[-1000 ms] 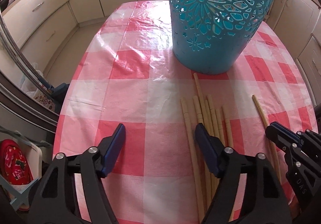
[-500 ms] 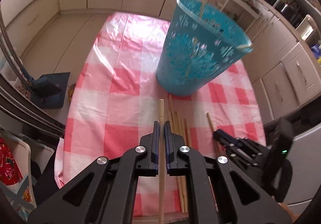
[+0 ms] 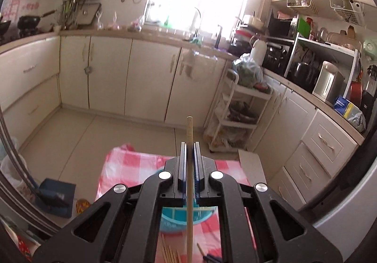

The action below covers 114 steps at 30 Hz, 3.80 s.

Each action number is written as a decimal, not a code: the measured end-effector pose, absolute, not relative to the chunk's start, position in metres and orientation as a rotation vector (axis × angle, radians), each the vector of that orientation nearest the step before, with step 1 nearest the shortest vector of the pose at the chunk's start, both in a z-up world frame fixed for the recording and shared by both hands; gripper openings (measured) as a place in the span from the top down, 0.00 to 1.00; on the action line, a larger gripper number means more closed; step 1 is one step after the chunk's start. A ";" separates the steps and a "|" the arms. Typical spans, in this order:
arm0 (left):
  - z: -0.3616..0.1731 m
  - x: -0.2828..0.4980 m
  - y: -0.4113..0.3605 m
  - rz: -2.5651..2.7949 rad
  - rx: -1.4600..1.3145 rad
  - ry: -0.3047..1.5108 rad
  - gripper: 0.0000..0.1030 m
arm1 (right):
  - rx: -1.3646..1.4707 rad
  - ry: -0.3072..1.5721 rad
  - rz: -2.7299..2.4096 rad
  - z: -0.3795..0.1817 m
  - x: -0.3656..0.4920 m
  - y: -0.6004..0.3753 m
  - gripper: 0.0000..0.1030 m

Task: Organize utensils
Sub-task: 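Lift the chopstick with the left tool and drop it into the basket, then lift the chopstick with the right tool and drop it into the basket while the left tool withdraws, then grasp a chopstick with the left tool while the right tool reaches a loose chopstick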

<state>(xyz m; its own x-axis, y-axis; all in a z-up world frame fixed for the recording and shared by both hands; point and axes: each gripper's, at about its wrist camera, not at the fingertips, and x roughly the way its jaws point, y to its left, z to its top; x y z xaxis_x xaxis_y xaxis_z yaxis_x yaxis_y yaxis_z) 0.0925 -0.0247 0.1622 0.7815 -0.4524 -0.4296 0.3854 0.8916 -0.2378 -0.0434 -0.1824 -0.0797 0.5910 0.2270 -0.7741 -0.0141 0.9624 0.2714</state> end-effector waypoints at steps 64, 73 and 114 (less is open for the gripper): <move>-0.031 0.007 0.121 -0.074 -0.247 0.780 0.35 | 0.542 0.388 0.363 0.129 0.006 -0.193 0.94; -0.017 -0.005 0.115 -0.102 -0.230 0.744 0.30 | 0.433 0.309 0.072 0.118 0.091 -0.174 0.94; -0.016 -0.026 0.107 -0.071 -0.139 0.760 0.19 | 0.217 0.849 0.104 -0.035 -0.064 -0.129 0.63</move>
